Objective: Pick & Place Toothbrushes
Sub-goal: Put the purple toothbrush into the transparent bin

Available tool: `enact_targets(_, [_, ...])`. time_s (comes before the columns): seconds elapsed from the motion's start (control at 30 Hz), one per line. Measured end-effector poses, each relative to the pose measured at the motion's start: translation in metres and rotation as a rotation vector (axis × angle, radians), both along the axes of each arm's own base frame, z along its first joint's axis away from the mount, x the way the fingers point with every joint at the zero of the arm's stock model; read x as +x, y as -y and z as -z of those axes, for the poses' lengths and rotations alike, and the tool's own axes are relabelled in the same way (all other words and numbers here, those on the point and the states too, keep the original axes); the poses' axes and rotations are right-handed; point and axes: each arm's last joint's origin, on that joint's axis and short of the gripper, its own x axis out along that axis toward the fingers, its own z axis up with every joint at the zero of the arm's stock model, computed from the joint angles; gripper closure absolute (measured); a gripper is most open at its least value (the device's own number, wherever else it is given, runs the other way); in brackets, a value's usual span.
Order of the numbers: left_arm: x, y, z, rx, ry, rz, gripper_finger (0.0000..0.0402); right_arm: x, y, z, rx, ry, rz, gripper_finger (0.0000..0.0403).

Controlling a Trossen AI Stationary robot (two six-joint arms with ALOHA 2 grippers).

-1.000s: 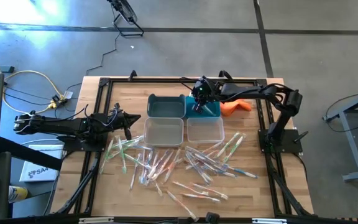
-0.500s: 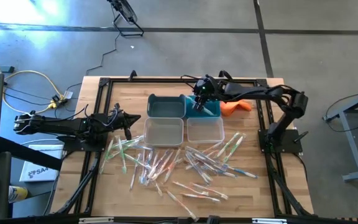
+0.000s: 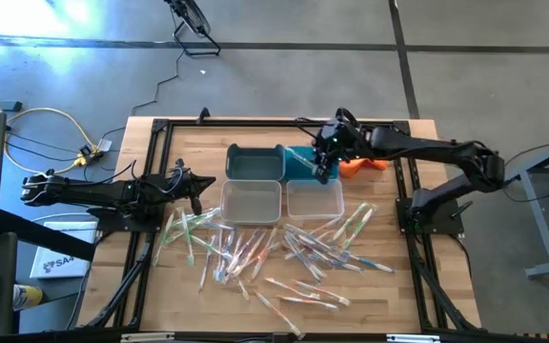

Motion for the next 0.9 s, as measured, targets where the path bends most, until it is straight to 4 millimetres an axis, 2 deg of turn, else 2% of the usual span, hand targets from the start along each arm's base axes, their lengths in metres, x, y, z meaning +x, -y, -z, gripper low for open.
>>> enact_targets(0.17, [0.000, 0.000, 0.000, -0.032, 0.016, -0.006, 0.0402, -0.007, -0.024, -0.010, 0.012, 0.002, 0.031, 0.0308])
enact_targets(0.43, [0.000, 0.000, 0.000, -0.033, 0.017, -0.007, 0.0402, -0.020, -0.052, -0.024, 0.021, 0.022, -0.004, 0.0394])
enact_targets(0.67, [0.000, 0.000, 0.000, -0.033, 0.018, -0.007, 0.0402, -0.035, -0.069, -0.038, 0.010, 0.115, -0.040, 0.0391])
enact_targets(0.9, [0.000, 0.000, 0.000, -0.033, 0.018, -0.007, 0.0402, -0.055, -0.082, -0.019, 0.010, 0.295, -0.060, 0.0395])
